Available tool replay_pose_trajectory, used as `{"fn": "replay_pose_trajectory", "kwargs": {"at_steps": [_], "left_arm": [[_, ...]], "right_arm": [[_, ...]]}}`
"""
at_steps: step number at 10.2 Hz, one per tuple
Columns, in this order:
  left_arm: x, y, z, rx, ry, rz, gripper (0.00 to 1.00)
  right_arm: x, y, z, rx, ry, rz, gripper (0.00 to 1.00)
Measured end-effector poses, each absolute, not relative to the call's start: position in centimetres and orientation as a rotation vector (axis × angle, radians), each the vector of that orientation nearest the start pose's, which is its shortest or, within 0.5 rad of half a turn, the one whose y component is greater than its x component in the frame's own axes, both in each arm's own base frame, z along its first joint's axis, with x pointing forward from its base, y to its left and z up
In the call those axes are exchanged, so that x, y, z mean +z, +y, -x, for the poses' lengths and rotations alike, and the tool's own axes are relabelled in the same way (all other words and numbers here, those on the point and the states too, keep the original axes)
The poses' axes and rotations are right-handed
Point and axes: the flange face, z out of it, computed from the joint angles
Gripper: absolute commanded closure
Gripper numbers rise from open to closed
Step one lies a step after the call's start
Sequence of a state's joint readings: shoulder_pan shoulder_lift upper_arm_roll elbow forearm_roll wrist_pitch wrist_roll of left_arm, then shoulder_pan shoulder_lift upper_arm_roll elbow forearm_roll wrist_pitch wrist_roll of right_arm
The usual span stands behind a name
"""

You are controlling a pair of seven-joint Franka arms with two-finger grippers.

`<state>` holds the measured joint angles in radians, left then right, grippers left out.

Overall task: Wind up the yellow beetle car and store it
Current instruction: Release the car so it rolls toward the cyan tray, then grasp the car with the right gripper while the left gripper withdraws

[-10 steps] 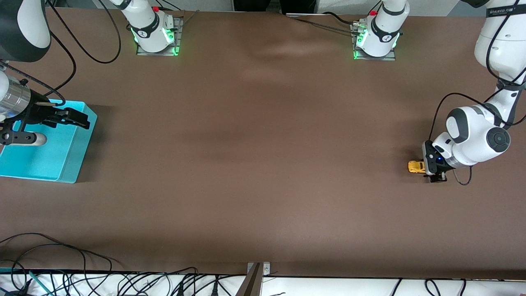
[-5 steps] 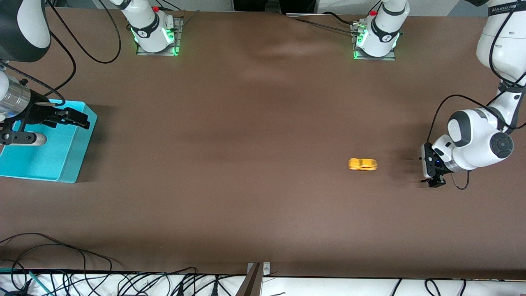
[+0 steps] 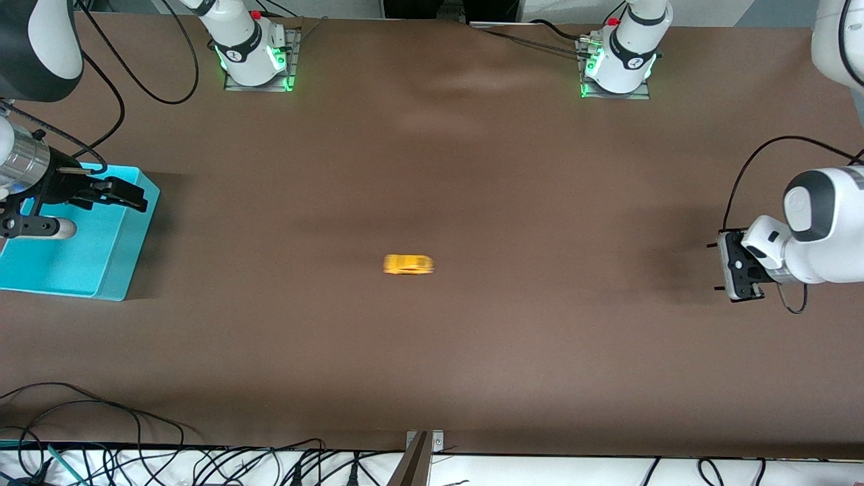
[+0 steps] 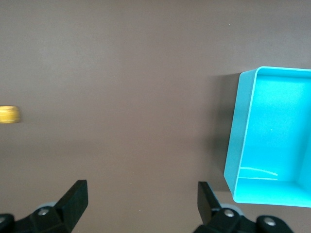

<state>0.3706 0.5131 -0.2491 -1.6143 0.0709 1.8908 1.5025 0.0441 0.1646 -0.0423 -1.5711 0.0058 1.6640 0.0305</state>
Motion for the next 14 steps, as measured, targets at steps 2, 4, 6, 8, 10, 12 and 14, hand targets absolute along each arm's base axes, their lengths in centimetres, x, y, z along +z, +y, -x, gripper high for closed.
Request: {"fn": "replay_pose_trajectory", "kwargs": {"at_steps": [2,4,6,8,10,12,14], "left_arm": [[35.8,7.9,-65.1,0.254,2.075,2.647,0.0],[38.6,5.8,-65.3,0.334,2.015,2.708,0.0],[41.6,3.8,-65.1,0.369,1.929,2.746,0.0],[45.8,0.9,-64.1,0.363,1.787,2.796,0.0],[50.1,-2.4,-62.8,0.328,1.542,2.882,0.0],[53.1,-5.1,-61.5,0.301,1.269,2.966,0.0],[54.1,-6.5,-61.0,0.299,1.028,3.036,0.0]], "right_arm": [[53.7,0.3,-60.6,0.112,0.046,3.142,0.0],[53.7,0.3,-60.6,0.112,0.046,3.142,0.0],[53.7,0.3,-60.6,0.112,0.046,3.142,0.0],[53.6,0.2,-60.6,0.114,0.046,3.142,0.0],[52.7,0.3,-60.8,0.142,0.027,3.141,0.0],[50.5,0.4,-61.4,0.196,-0.113,3.133,0.0],[48.0,0.0,-62.1,0.259,-0.337,3.104,0.0]]}}
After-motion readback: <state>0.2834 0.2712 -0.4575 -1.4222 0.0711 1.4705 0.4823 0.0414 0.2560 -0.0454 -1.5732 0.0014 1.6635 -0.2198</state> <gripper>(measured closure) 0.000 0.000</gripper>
